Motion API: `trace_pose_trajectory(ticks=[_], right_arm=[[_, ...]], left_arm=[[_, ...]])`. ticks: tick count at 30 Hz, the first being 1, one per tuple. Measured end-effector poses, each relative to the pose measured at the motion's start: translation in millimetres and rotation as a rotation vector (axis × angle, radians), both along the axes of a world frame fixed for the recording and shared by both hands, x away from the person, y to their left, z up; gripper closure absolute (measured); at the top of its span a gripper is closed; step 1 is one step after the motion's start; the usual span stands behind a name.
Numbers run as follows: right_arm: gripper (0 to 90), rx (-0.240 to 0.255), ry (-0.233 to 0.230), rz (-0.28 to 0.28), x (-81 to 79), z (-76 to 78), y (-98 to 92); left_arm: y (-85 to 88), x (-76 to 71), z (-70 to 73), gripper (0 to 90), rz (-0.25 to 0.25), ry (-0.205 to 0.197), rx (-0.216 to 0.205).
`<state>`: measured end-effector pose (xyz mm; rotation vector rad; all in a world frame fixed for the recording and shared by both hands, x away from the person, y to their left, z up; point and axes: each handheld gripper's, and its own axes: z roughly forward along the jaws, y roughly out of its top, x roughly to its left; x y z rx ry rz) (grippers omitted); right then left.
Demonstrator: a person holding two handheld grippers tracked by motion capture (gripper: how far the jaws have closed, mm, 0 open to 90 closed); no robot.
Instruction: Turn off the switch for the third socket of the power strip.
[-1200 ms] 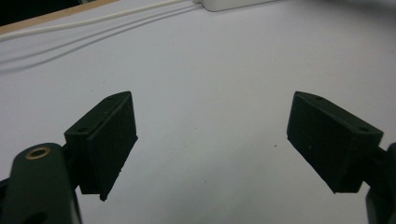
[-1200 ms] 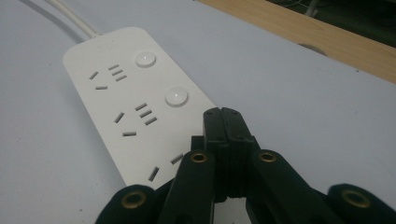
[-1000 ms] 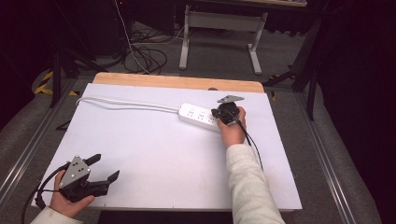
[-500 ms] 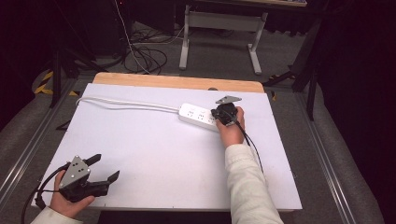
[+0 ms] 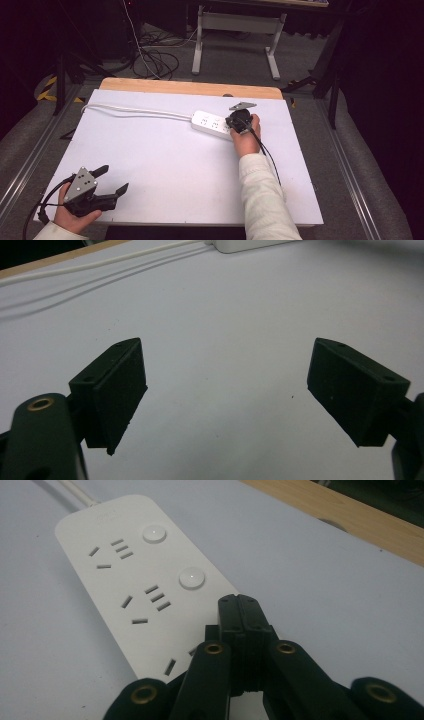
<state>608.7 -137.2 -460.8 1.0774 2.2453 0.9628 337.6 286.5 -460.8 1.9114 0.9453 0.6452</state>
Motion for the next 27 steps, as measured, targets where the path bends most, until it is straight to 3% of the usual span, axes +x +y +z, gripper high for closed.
trace_pose_trajectory(ticks=[7,13,23,27], right_arm=[[90.0,-0.023,-0.003,-0.024,-1.4,0.8,4.2],[90.0,-0.009,0.014,-0.047,-0.8,1.4,5.4],[90.0,-0.046,0.046,-0.059,2.5,5.3,10.0],[90.0,-0.063,0.033,-0.065,3.1,4.5,11.5]], left_arm=[[0.0,-0.6,0.2,16.3,0.000,-0.002,0.000],[0.1,-0.2,0.3,16.3,-0.001,-0.004,0.000],[0.5,-0.2,0.5,16.3,0.000,-0.004,0.000],[0.5,-0.5,0.6,16.3,-0.001,-0.004,-0.001]])
